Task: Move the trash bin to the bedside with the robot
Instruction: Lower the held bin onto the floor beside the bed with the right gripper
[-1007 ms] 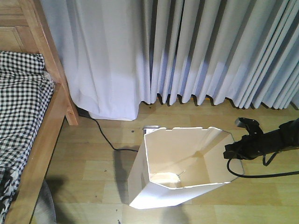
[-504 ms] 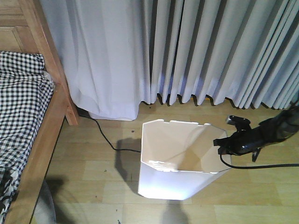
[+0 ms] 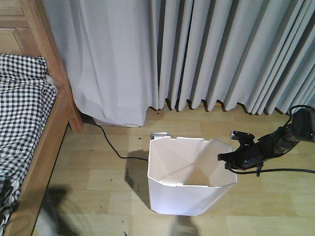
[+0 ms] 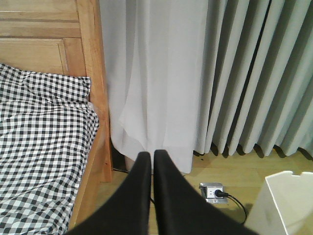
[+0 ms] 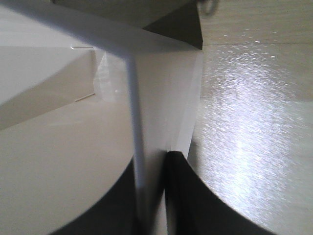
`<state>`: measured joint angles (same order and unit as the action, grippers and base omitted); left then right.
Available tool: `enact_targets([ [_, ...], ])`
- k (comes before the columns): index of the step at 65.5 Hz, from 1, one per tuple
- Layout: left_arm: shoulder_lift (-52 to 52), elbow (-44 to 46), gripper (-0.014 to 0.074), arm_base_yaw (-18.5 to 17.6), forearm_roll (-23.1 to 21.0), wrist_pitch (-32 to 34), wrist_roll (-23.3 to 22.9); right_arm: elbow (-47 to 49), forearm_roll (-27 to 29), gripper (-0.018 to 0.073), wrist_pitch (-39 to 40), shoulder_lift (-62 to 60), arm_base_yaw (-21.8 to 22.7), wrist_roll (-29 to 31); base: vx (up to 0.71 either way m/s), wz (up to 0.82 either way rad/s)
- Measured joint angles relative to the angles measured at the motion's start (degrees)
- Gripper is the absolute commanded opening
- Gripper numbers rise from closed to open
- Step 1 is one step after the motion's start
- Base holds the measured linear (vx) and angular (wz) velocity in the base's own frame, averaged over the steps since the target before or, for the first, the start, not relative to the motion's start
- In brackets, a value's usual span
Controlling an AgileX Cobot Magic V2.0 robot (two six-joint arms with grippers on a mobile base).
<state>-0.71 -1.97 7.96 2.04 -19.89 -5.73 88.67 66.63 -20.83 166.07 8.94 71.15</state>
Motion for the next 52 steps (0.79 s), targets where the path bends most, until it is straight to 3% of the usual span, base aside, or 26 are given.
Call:
enact_targets([
  [52, 0.00, 0.00, -0.0006, 0.00, 0.00, 0.00, 0.00, 10.78, 0.45, 0.0062, -0.67, 7.84, -0.68, -1.00, 0.00, 0.00],
])
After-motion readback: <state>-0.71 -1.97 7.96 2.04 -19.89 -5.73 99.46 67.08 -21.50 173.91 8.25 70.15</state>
